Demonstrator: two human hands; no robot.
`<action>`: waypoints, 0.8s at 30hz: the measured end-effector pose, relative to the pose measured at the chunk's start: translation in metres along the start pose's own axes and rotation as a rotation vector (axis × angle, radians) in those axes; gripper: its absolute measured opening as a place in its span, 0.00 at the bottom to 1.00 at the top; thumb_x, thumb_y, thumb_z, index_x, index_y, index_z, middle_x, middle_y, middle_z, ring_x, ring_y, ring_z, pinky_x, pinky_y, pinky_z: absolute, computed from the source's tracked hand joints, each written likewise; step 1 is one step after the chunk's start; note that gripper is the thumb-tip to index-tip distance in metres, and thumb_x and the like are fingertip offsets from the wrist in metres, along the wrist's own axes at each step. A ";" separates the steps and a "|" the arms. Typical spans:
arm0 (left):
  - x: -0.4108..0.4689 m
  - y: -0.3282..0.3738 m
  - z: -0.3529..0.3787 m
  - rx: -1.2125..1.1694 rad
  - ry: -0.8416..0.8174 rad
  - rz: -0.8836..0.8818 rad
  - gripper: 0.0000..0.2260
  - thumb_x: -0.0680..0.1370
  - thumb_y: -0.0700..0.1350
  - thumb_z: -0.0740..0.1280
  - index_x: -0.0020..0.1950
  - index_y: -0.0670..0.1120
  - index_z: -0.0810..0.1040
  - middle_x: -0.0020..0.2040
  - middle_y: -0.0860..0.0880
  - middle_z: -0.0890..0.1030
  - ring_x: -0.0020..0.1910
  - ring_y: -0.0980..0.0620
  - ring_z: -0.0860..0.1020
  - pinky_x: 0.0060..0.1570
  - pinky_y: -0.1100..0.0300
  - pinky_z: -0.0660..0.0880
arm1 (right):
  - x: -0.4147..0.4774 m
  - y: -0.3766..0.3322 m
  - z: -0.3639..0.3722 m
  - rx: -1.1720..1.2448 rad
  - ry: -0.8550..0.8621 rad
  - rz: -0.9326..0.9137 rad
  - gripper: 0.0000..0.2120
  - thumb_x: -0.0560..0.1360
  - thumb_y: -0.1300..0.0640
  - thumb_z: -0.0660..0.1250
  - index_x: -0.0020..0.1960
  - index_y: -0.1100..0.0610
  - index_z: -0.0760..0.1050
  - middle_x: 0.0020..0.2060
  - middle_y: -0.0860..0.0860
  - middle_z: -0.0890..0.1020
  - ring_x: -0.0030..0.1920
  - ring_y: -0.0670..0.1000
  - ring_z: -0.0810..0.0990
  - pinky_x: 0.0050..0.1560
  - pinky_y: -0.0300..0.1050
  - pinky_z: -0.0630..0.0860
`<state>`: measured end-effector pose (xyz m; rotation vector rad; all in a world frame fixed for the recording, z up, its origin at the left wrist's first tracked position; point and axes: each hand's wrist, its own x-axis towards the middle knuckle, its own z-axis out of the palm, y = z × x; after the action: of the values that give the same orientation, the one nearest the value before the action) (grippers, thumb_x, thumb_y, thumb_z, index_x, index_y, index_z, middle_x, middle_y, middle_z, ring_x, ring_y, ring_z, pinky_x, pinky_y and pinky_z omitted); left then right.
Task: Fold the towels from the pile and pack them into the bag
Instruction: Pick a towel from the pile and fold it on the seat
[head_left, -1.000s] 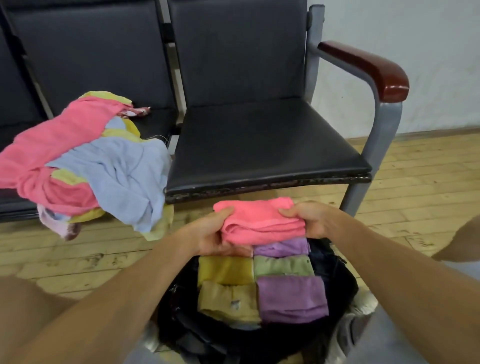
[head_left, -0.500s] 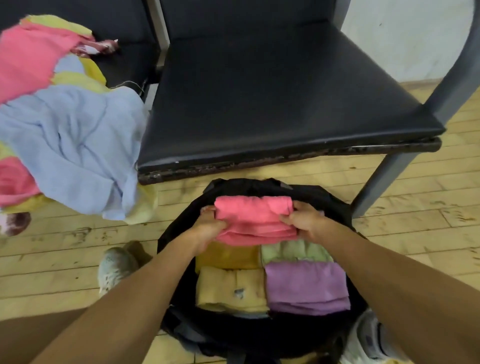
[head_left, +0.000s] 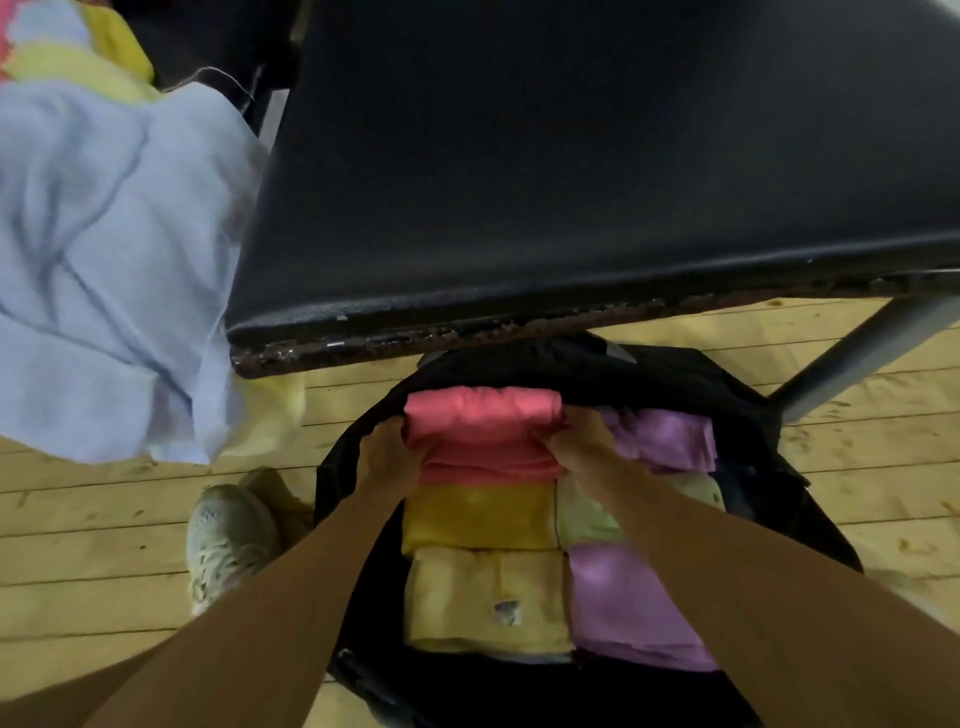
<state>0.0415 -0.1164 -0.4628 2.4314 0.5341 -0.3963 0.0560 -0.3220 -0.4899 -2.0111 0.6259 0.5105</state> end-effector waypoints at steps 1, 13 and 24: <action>0.002 -0.001 0.003 0.024 0.014 -0.005 0.19 0.77 0.48 0.69 0.63 0.38 0.75 0.57 0.38 0.79 0.57 0.37 0.76 0.53 0.47 0.73 | 0.003 0.001 0.002 -0.038 0.024 -0.003 0.21 0.74 0.50 0.73 0.63 0.59 0.77 0.57 0.59 0.82 0.58 0.61 0.79 0.58 0.53 0.77; -0.015 0.029 -0.043 0.384 -0.286 0.085 0.14 0.81 0.49 0.59 0.61 0.41 0.72 0.50 0.45 0.77 0.45 0.49 0.75 0.39 0.59 0.71 | -0.032 -0.022 -0.036 -0.547 -0.065 -0.158 0.16 0.79 0.54 0.63 0.62 0.63 0.73 0.58 0.59 0.78 0.58 0.58 0.78 0.54 0.47 0.73; -0.116 0.091 -0.167 0.184 -0.374 0.530 0.05 0.80 0.41 0.63 0.52 0.44 0.78 0.46 0.48 0.79 0.44 0.53 0.77 0.47 0.63 0.74 | -0.158 -0.114 -0.111 -0.562 -0.407 -0.448 0.10 0.79 0.62 0.62 0.58 0.60 0.79 0.50 0.56 0.84 0.49 0.54 0.84 0.49 0.45 0.82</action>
<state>0.0077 -0.1114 -0.2427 2.4633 -0.3164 -0.6666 0.0133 -0.3346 -0.2702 -2.3709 -0.2500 0.8508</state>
